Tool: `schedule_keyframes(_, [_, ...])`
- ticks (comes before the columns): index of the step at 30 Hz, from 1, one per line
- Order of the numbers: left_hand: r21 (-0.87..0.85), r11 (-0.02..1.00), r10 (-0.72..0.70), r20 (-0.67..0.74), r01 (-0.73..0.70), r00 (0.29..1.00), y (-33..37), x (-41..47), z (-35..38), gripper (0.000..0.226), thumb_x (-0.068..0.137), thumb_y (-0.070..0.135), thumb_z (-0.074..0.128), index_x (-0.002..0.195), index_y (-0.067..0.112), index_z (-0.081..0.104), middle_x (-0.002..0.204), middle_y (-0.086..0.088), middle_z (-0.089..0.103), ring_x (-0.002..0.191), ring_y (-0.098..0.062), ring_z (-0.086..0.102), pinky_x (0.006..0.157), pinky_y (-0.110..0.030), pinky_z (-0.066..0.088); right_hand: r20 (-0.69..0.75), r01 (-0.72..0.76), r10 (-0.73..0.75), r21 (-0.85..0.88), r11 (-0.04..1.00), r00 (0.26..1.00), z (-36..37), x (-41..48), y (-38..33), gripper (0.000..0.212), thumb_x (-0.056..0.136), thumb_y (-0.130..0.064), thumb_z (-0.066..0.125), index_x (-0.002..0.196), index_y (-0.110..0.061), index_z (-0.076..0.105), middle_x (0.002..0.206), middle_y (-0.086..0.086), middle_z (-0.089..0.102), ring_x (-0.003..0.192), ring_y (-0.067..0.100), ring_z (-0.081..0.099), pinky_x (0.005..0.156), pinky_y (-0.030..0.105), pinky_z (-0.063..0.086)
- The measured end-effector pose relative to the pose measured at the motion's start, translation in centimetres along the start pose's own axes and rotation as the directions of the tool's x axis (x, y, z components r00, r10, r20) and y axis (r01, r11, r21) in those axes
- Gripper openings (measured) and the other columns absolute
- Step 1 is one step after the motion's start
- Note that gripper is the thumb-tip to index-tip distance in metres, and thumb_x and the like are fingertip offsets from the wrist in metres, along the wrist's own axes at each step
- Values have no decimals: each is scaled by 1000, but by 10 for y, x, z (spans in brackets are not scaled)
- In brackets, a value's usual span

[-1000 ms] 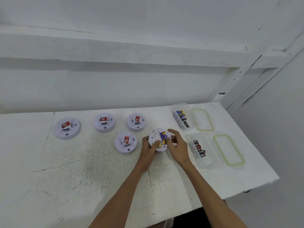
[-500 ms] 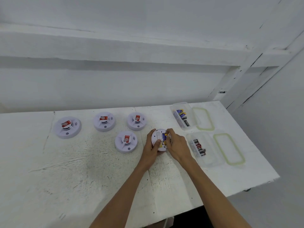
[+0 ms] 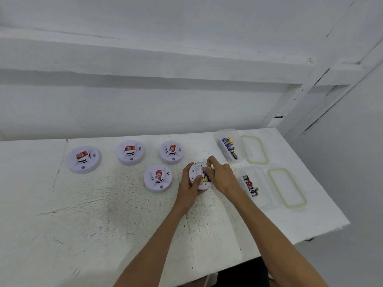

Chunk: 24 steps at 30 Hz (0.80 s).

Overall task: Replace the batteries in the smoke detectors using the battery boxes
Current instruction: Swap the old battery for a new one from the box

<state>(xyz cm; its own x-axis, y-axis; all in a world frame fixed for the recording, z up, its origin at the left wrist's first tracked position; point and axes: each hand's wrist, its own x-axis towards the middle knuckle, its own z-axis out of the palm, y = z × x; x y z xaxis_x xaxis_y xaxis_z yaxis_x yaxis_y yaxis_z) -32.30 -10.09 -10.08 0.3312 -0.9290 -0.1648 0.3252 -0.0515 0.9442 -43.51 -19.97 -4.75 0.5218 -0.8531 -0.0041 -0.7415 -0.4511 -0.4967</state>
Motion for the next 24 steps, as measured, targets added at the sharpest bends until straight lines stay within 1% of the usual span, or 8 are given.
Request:
schedule_keyframes(2, [15,1000,-1,1,1,1000,1,0,1,51,109,14,52,156,27,35,146,4,56,122,-9,66,87,-37,63,-39,28,-27,34,999,999,4,-3,0,12,101,-29,52,99,-19,44,71,4,55,67,24,50,54,33,38])
schedule_keyframes(5, [23,1000,4,8,-4,1000,2,0,1,50,110,14,51,154,30,35,144,6,56,121,-7,65,85,-34,63,-184,70,-65,22,997,981,10,-7,-1,8,97,-20,57,100,-17,51,98,2,53,87,20,50,68,30,44])
schedule_keyframes(8, [30,1000,0,3,0,1000,3,0,0,51,110,14,51,155,29,34,142,9,56,118,-3,66,83,-32,63,-235,92,-90,1,996,968,13,-11,-2,5,96,-12,56,101,-13,57,104,2,55,96,19,49,75,24,40])
schedule_keyframes(12, [29,1000,1,4,-1,1000,2,1,-1,50,109,15,52,155,27,36,144,6,56,121,-7,66,84,-34,63,-239,56,-53,6,998,970,13,-13,0,22,96,-14,58,117,-11,62,113,2,58,104,16,51,80,18,38])
schedule_keyframes(16, [20,1000,3,20,-3,1000,3,1,0,49,110,14,50,154,28,36,144,7,56,123,-8,64,84,-33,63,-265,81,-75,13,997,961,10,-14,0,15,94,-18,62,107,-13,65,105,1,59,96,16,54,77,23,43])
schedule_keyframes(19, [-1,1000,2,7,-2,1000,3,0,0,51,110,15,51,156,28,35,145,5,56,124,-10,64,85,-35,63,-268,96,-63,113,989,961,3,-15,-2,8,94,-24,65,100,-20,62,92,-4,63,82,12,59,68,26,50])
schedule_keyframes(21, [-5,1000,-1,3,1,1000,2,0,-2,51,109,15,52,156,28,35,145,4,55,126,-13,64,86,-36,63,-314,89,-13,227,970,949,-6,-19,-4,9,94,-24,68,100,-20,63,87,-5,65,76,8,64,67,23,55])
schedule_keyframes(24, [4,1000,-2,16,2,1000,2,0,-3,52,108,16,54,155,29,35,147,4,53,129,-18,61,88,-41,63,-456,38,151,379,924,877,-27,-28,-1,10,94,-18,68,103,-17,64,83,-2,71,74,6,69,67,16,54])
